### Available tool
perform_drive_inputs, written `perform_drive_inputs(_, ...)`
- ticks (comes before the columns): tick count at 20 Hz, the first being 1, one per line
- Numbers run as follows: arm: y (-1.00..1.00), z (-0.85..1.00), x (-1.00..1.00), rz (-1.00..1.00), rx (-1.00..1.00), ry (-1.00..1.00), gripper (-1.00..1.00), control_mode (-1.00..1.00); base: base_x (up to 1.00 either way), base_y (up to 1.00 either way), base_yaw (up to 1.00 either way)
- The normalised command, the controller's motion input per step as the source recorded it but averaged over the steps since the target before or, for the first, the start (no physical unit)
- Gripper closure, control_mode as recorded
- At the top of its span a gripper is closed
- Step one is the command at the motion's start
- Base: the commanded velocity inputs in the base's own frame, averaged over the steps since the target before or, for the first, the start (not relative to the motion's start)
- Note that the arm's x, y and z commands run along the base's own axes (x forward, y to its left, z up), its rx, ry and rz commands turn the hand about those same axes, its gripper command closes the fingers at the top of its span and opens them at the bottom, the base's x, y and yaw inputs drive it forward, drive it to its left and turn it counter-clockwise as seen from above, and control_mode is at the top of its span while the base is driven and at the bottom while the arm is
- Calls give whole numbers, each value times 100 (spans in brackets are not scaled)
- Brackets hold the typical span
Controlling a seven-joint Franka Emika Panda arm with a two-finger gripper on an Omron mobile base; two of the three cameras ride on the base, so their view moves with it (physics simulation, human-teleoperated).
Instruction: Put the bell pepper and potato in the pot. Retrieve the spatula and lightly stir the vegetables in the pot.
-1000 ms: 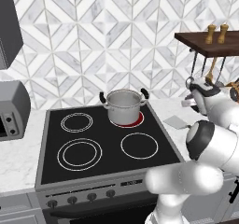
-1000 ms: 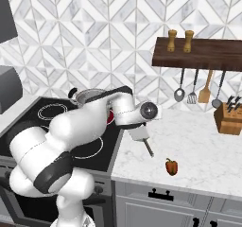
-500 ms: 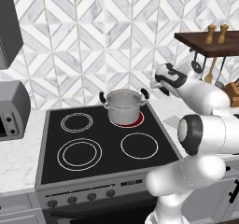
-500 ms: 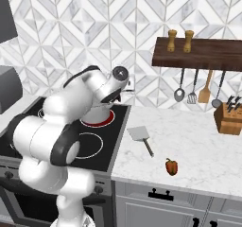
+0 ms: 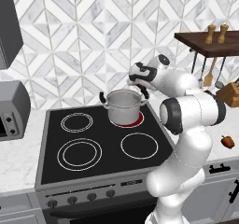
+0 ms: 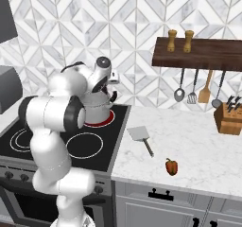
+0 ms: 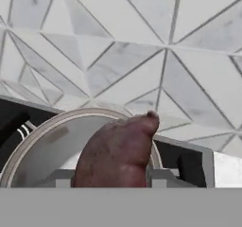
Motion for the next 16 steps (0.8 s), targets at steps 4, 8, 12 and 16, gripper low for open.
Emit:
perform_drive_inputs(4, 62, -78, 81, 0, -16, 4, 100, -100, 0, 0, 0)
perform_drive_inputs(8, 47, -45, 78, 0, -9, 15, 100, -100, 0, 0, 0)
perform_drive_inputs(12, 32, -36, 58, 0, -8, 16, 100, -100, 0, 0, 0)
perform_drive_inputs(16, 7, -38, 47, 0, -6, 17, 100, -100, 0, 0, 0)
